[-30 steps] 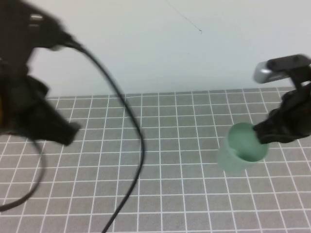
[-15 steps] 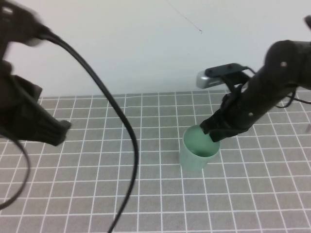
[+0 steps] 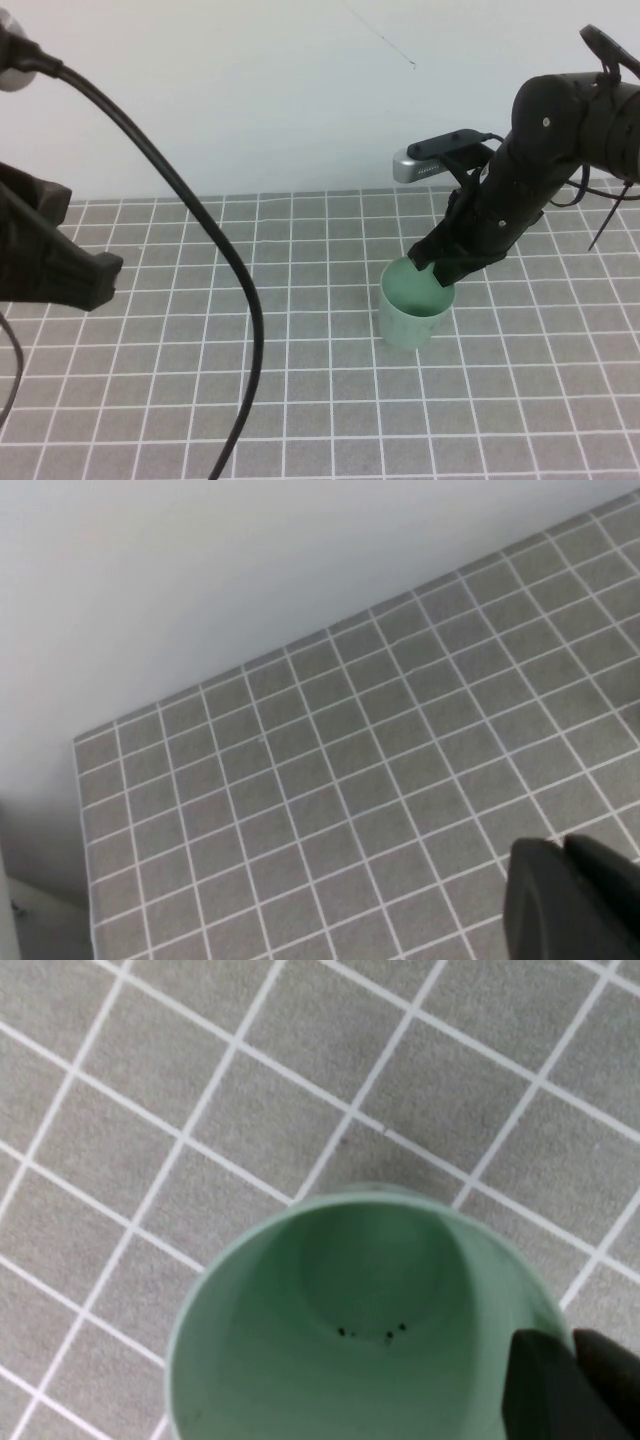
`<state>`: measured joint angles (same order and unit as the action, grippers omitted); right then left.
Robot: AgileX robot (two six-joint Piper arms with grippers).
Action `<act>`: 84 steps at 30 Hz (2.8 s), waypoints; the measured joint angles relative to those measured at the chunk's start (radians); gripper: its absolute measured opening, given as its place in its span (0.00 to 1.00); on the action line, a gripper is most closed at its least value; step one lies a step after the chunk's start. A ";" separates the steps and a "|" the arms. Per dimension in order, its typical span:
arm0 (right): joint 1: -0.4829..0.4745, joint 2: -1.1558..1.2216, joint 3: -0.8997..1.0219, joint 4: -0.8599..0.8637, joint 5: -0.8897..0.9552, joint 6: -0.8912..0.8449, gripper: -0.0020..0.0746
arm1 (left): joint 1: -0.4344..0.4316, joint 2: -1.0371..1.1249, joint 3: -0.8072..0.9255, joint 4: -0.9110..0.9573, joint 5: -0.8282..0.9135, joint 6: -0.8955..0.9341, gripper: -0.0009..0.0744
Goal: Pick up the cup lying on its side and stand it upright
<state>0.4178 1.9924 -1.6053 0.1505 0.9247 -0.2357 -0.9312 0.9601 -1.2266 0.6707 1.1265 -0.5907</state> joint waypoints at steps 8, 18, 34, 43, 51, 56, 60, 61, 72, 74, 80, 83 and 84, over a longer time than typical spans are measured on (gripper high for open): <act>0.000 0.017 0.000 -0.065 0.043 0.000 0.03 | 0.000 0.000 0.000 -0.020 0.000 -0.011 0.01; 0.000 0.037 0.000 -0.075 0.078 0.002 0.03 | 0.000 0.000 0.000 -0.047 0.009 -0.014 0.01; 0.000 -0.054 0.000 -0.099 0.072 0.055 0.59 | 0.000 0.000 0.000 -0.078 0.014 0.004 0.01; 0.000 -0.280 0.012 -0.130 0.148 0.087 0.32 | 0.000 0.000 0.000 -0.295 0.006 0.189 0.01; 0.000 -0.588 0.176 -0.123 0.113 0.074 0.12 | 0.000 -0.067 0.198 -0.391 -0.260 0.238 0.01; 0.000 -0.829 0.388 -0.151 0.056 0.073 0.02 | 0.000 -0.132 0.384 -0.391 -0.503 0.156 0.01; 0.000 -0.992 0.611 -0.151 -0.035 0.066 0.02 | 0.000 -0.157 0.521 -0.382 -0.667 0.179 0.01; 0.000 -1.039 0.673 -0.140 -0.075 0.046 0.02 | 0.000 -0.160 0.553 -0.380 -0.706 0.192 0.01; 0.000 -1.518 1.166 -0.119 -0.345 0.062 0.02 | 0.000 -0.168 0.734 -0.365 -0.927 0.214 0.01; 0.000 -1.582 1.194 -0.119 -0.340 0.064 0.02 | 0.000 -0.168 0.734 -0.365 -0.927 0.214 0.01; 0.000 -1.680 1.199 -0.119 -0.301 0.078 0.02 | 0.000 -0.168 0.734 -0.365 -0.927 0.210 0.01; 0.000 -1.685 1.199 -0.119 -0.270 0.078 0.02 | 0.000 -0.168 0.734 -0.365 -0.927 0.203 0.01; 0.000 -1.685 1.199 -0.119 -0.270 0.083 0.02 | 0.000 -0.168 0.734 -0.365 -0.927 0.203 0.01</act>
<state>0.4178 0.3078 -0.4066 0.0312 0.6552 -0.1530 -0.9312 0.7918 -0.4924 0.3053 0.1990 -0.3878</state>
